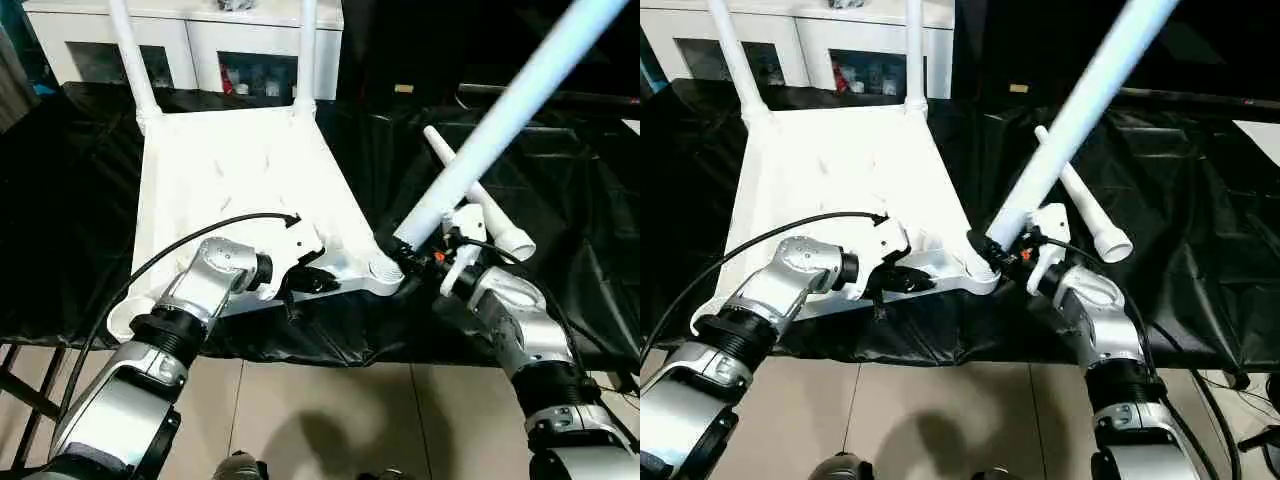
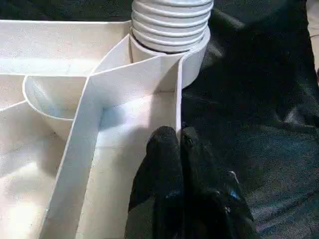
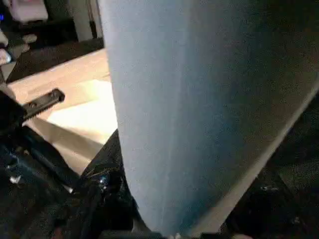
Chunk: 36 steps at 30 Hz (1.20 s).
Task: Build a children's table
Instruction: Insert table leg to table base
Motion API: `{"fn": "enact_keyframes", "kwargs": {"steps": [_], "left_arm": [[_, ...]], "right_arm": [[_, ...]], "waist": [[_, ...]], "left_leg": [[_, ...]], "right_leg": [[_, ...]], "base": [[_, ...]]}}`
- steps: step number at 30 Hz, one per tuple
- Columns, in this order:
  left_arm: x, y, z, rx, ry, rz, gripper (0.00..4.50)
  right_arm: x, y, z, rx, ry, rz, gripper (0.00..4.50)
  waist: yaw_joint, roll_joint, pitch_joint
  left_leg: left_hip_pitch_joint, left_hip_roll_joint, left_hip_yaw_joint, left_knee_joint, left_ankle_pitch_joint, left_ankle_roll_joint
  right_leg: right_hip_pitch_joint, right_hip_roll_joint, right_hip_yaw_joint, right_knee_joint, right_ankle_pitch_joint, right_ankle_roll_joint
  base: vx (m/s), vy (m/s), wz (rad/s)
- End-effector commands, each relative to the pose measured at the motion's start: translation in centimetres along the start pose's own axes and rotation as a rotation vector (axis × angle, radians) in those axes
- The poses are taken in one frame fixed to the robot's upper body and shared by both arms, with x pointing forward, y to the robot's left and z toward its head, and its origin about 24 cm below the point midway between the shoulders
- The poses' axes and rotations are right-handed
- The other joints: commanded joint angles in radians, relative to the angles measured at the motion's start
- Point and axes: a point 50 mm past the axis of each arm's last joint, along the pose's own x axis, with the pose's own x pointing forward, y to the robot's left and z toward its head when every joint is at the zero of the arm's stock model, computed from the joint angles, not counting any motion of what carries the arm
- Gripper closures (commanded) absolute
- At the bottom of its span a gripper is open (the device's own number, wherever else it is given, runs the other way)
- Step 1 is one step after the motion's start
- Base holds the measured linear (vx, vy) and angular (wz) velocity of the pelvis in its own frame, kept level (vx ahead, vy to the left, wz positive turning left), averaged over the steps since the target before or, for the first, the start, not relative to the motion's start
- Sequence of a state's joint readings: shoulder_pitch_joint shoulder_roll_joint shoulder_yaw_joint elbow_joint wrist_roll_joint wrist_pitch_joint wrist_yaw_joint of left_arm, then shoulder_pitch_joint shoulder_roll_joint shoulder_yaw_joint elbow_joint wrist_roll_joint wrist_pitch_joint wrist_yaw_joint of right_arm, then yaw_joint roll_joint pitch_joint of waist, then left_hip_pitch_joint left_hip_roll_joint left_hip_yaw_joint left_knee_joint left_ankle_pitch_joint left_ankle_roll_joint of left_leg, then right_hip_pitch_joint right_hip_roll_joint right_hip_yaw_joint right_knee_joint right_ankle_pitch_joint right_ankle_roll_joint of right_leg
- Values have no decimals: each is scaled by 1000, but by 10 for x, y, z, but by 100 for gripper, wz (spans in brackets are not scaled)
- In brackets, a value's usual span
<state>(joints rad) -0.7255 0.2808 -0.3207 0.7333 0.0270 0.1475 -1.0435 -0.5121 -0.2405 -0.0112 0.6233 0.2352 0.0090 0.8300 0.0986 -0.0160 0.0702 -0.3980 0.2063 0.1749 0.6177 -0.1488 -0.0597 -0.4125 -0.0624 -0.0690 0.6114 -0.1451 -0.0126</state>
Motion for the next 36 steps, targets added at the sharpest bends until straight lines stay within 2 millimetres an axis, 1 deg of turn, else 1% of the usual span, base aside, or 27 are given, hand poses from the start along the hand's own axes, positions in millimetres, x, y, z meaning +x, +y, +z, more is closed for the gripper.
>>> {"fn": "enact_keyframes", "kwargs": {"steps": [1,3,6,7,8,9,10,11,13,14,15,16,18,19,21,22,23,26,29,31,32,33,34,35,36], "left_arm": [[-3,6,13,48,-21,16,450],[-3,5,15,64,-24,-9,450],[-3,5,16,71,-21,-17,450],[-3,5,17,88,-13,-29,450],[-3,5,18,94,-10,-33,450],[-3,5,19,101,-9,-36,450],[-3,5,20,105,-8,-39,450],[-3,5,20,105,-8,-39,450],[-5,5,22,118,-5,-47,450],[-7,5,23,139,-5,-66,450],[-8,5,23,152,-1,-82,450],[-8,5,23,152,-1,-82,450],[-10,5,22,167,7,-103,450],[-12,4,22,178,10,-118,450],[-15,3,22,197,16,-152,450],[-16,3,22,200,19,-159,450],[-17,4,22,205,24,-169,450],[-18,6,23,202,30,-161,450],[-18,7,24,191,30,-146,450],[-15,10,26,147,9,-106,450],[-12,12,29,106,-11,-69,450],[-10,15,32,71,-29,-35,450],[-8,17,35,41,-43,-1,450],[-5,18,37,15,-56,28,450],[1,21,43,-33,-77,94,450]], "right_arm": [[1,7,-23,26,150,50,262],[5,8,-24,20,199,81,262],[7,8,-24,19,216,98,262],[9,8,-24,11,239,137,262],[9,8,-24,7,246,152,262],[9,8,-24,6,254,166,262],[8,8,-25,2,263,185,262],[8,8,-25,2,263,185,262],[6,9,-26,-4,270,208,262],[4,11,-26,-4,267,242,262],[2,12,-27,-5,267,263,262],[2,12,-27,-5,267,263,262],[1,15,-28,-10,269,293,262],[1,17,-28,-12,266,313,262],[1,20,-29,-12,263,349,262],[1,20,-29,-14,262,357,262],[1,21,-30,-16,264,366,262],[1,22,-31,-21,263,372,262],[2,23,-31,-19,262,370,262],[5,20,-30,-17,247,305,262],[9,15,-29,-20,238,221,262],[13,10,-28,-20,231,137,262],[16,5,-27,-15,221,61,262],[19,1,-25,-7,213,-8,262],[26,-4,-23,23,198,-132,262]], "waist": [[-6,-2,-81],[-11,-2,-81],[-15,-2,-79],[-18,-14,-77],[-17,-10,-78],[-18,-20,-78],[-13,-14,-78],[-14,-15,-78],[-13,-19,-78],[-12,-17,-77],[-12,-18,-78],[-11,-15,-72],[-10,-16,-70],[-10,-11,-64],[-10,-10,-62],[-12,-12,-60],[-12,-9,-57],[-13,-8,-55],[-14,-7,-57],[-13,-8,-58],[-15,-6,-57],[-19,-6,-56],[-23,-8,-56],[-26,-7,-56],[-32,-5,-55]], "left_leg": [[36,23,-11,-80,-343,2],[35,22,-12,-80,-350,0],[37,22,-13,-80,-363,-1],[39,22,-13,-80,-380,-2],[41,22,-14,-80,-385,-4],[41,23,-13,-79,-382,-2],[45,25,-14,-80,-379,-2],[44,25,-14,-81,-383,-4],[44,26,-15,-83,-386,-5],[45,26,-15,-83,-388,-4],[44,26,-15,-83,-389,-2],[46,26,-15,-85,-403,-1],[47,25,-16,-86,-412,-1],[48,24,-17,-88,-426,-2],[50,23,-19,-89,-444,-4],[51,22,-19,-89,-450,-4],[53,22,-21,-89,-459,-6],[56,22,-23,-90,-471,-9],[57,22,-23,-91,-473,-10],[57,22,-23,-90,-468,-8],[60,23,-22,-89,-473,-15],[60,22,-23,-88,-478,-22],[57,18,-27,-88,-488,-25],[57,17,-28,-87,-494,-28],[56,17,-31,-88,-504,-31]], "right_leg": [[40,-80,37,-91,-435,-169],[41,-80,35,-91,-442,-169],[39,-81,36,-95,-463,-164],[38,-81,33,-96,-487,-160],[39,-83,33,-98,-501,-156],[37,-83,34,-99,-504,-153],[36,-85,36,-99,-503,-154],[37,-83,35,-98,-496,-157],[39,-83,35,-96,-489,-157],[37,-84,36,-97,-486,-158],[38,-84,36,-96,-485,-158],[34,-82,36,-100,-498,-154],[34,-84,36,-101,-510,-152],[31,-84,36,-105,-533,-147],[30,-84,35,-109,-560,-138],[30,-84,33,-112,-580,-132],[28,-85,32,-115,-600,-128],[27,-84,29,-118,-620,-124],[27,-84,29,-117,-612,-128],[27,-84,28,-118,-609,-131],[23,-85,28,-115,-606,-141],[22,-85,26,-115,-612,-144],[28,-84,18,-120,-642,-128],[28,-84,14,-121,-656,-120],[32,-86,5,-128,-668,-111]], "base": [[0,0,0],[0,0,0],[0,0,0],[0,0,0],[0,0,0],[0,0,0],[0,0,0],[0,0,0],[0,0,0],[0,0,0],[0,0,0],[0,0,0],[0,0,0],[0,0,0],[0,0,0],[0,0,0],[0,0,0],[0,0,0],[0,0,0],[0,0,0],[0,0,0],[0,0,0],[0,0,0],[0,0,0],[0,0,0]]}}
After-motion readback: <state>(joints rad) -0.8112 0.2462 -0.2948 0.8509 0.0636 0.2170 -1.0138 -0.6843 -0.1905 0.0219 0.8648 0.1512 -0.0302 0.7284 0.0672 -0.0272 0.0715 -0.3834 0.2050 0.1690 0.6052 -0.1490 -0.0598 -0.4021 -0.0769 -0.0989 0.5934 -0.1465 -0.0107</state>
